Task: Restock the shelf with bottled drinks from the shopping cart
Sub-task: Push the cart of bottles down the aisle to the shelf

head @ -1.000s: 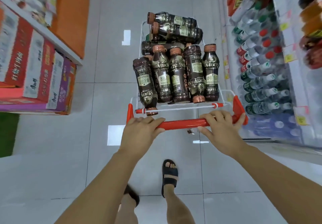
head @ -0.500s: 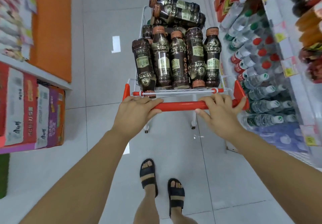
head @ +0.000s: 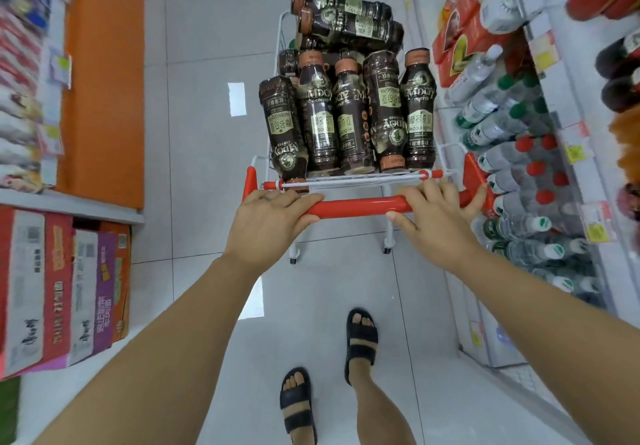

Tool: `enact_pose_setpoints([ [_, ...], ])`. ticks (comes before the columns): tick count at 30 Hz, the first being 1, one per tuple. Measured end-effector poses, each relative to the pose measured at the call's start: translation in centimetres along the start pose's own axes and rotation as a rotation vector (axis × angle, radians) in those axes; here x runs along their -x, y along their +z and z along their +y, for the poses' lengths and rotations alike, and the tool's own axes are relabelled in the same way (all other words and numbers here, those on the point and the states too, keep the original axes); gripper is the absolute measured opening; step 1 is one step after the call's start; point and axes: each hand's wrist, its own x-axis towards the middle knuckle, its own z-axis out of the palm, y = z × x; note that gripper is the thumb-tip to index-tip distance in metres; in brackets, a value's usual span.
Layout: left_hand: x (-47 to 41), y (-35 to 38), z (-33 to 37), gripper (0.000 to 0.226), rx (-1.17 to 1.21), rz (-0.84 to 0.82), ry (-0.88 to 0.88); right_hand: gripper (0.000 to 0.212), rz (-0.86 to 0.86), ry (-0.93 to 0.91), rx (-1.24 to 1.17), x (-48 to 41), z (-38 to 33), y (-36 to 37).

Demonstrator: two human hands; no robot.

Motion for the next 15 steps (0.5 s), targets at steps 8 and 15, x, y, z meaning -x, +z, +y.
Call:
enact_pose_setpoints([
  [8, -8.3, 0.8, -2.7, 0.041, -0.059, 0.043, -0.033, 0.047, -0.005, -0.035, 0.052, -9.2, 1.9, -3.4],
  [15, -14.5, 1.3, -7.3, 0.040, -0.059, 0.047, -0.005, 0.046, -0.007, -0.019, 0.035, -16.2, 1.7, -5.5],
])
